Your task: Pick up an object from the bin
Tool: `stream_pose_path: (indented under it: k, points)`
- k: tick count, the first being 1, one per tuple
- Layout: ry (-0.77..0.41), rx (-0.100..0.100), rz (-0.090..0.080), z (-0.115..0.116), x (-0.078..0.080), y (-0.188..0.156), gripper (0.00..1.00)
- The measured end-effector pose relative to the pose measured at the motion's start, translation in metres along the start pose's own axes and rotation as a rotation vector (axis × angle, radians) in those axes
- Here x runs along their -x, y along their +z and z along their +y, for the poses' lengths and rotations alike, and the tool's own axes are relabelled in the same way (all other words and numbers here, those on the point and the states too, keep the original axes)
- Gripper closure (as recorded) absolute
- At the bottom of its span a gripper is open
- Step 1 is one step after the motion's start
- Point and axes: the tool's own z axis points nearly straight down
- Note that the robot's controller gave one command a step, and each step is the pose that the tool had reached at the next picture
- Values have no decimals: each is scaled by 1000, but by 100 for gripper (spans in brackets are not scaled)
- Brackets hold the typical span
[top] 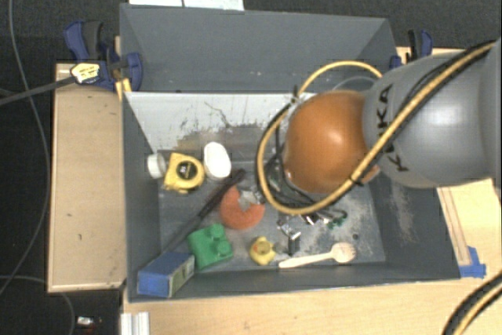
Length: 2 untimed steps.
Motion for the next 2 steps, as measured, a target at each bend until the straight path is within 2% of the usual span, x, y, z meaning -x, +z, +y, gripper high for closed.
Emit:
stream_pose_path:
  k: [1, 2]
  points:
    - [-65, 1, 2, 7, 65, 43, 0]
    - [-12, 3, 3, 1, 85, 57, 0]
